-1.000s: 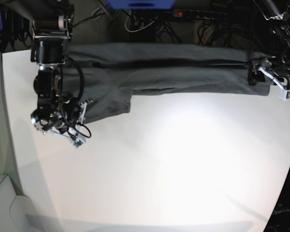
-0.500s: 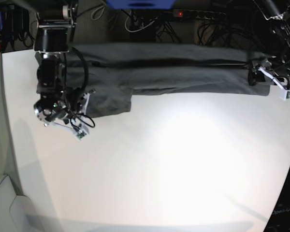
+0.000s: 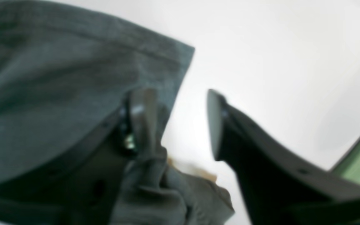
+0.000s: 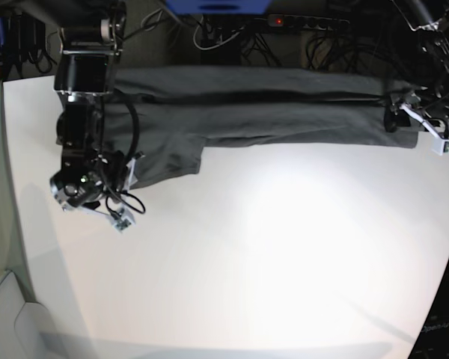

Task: Layout the t-shirt on the table in an organized manner, then fold the t-shirt properly
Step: 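Grasp the protruding sleeve with the right gripper and tuck it under the fold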

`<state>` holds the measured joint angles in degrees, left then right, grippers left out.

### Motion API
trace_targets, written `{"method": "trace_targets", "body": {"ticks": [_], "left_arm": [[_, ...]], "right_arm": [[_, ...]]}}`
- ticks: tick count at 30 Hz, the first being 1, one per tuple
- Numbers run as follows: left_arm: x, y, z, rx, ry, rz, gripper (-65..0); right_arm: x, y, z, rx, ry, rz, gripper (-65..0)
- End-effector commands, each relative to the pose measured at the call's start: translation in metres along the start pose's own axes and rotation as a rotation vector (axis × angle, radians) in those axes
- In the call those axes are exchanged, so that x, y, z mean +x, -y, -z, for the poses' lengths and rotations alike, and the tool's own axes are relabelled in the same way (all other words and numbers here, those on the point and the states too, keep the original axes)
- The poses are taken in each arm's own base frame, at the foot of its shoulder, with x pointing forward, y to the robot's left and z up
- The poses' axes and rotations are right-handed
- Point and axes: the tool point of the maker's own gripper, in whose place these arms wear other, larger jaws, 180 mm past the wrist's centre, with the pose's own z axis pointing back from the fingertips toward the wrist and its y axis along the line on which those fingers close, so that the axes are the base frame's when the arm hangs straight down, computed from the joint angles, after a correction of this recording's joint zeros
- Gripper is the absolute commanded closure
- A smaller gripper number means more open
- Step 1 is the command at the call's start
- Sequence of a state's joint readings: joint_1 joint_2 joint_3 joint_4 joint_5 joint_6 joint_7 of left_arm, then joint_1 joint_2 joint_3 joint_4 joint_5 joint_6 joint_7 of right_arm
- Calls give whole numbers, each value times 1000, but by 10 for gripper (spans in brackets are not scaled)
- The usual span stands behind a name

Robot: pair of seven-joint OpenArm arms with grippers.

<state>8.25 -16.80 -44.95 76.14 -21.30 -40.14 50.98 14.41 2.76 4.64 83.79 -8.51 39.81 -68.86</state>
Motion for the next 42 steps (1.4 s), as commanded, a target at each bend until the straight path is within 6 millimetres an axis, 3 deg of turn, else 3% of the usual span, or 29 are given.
{"method": "trace_targets", "body": {"ticks": [1, 9, 16, 21, 23, 30, 33, 37, 42], "left_arm": [[2, -5, -4, 15, -8, 11, -548], [2, -5, -4, 13, -9, 10, -548], [0, -5, -4, 13, -13, 10, -548], [-4, -6, -5, 14, -16, 7, -548], [-4, -6, -5, 14, -16, 7, -548], [-4, -6, -5, 14, -19, 7, -548], [-3, -6, -5, 14, -18, 7, -548], [-4, -6, -5, 15, -19, 8, -548], [-3, -6, -5, 15, -16, 8, -548]], "right_arm": [[14, 6, -7, -16, 42, -3, -335], [31, -1, -9, 3, 75, 5, -344], [41, -4, 10, 74, 48, 33, -341], [35, 7, 18, 98, 52, 120, -343], [23, 12, 25, 108, 28, 144, -343], [12, 2, 32, 129, 7, 148, -335], [9, -6, 34, 142, -2, 139, -255], [6, -20, 38, 168, -10, 141, -24], [4, -20, 37, 165, -19, 139, 0]]}}
